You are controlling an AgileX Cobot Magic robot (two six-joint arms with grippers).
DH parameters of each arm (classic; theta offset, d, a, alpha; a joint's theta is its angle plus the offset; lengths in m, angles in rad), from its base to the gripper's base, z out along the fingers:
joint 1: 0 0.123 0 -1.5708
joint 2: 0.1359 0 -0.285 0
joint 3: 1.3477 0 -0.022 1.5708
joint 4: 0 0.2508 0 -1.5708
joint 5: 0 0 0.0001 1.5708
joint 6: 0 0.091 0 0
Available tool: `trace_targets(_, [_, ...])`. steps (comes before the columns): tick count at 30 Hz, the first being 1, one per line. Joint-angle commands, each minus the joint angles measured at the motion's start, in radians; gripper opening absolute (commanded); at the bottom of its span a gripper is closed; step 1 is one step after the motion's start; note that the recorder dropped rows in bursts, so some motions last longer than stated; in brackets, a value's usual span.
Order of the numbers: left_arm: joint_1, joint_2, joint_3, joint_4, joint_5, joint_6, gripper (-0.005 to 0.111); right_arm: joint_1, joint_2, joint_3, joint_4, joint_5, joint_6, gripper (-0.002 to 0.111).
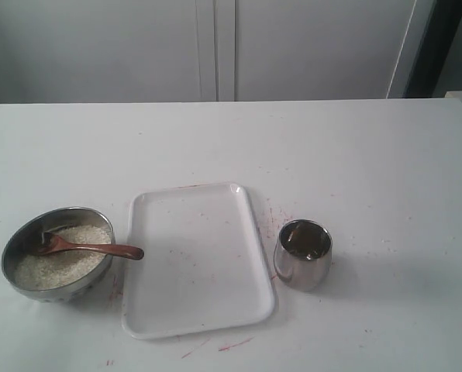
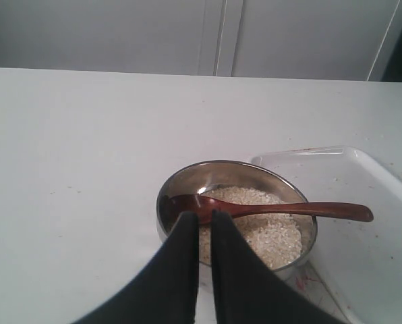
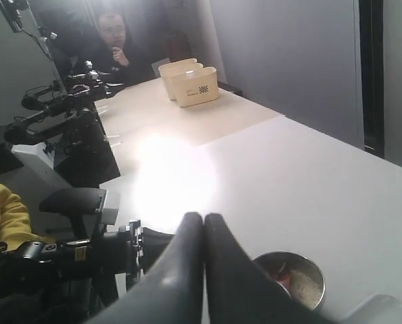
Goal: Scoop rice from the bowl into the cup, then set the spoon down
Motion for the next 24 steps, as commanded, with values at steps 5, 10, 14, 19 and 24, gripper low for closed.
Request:
trace_targets(5, [-0.002,-0.004,-0.003,-0.009,-0.006,-0.002,0.014,0.038,0.061,-0.005,0.004,-0.004,-0.061,0.0])
trace_targets(10, [-0.002,-0.004,-0.003,-0.009,-0.006,-0.002,0.014,0.093,0.041,-0.005,0.016,-0.004,-0.358,0.0])
trace_targets(14, [-0.002,-0.004,-0.003,-0.009,-0.006,-0.002,0.014,0.103,0.024,-0.005,0.094,-0.004,-0.542,0.0])
trace_targets(19, [-0.002,-0.004,-0.003,-0.009,-0.006,-0.002,0.014,0.103,0.018,-0.005,0.156,-0.004,-0.619,0.0])
trace_targets(24, [-0.002,-0.004,-0.003,-0.009,-0.006,-0.002,0.014,0.103,0.007,-0.005,0.14,-0.004,-0.617,0.0])
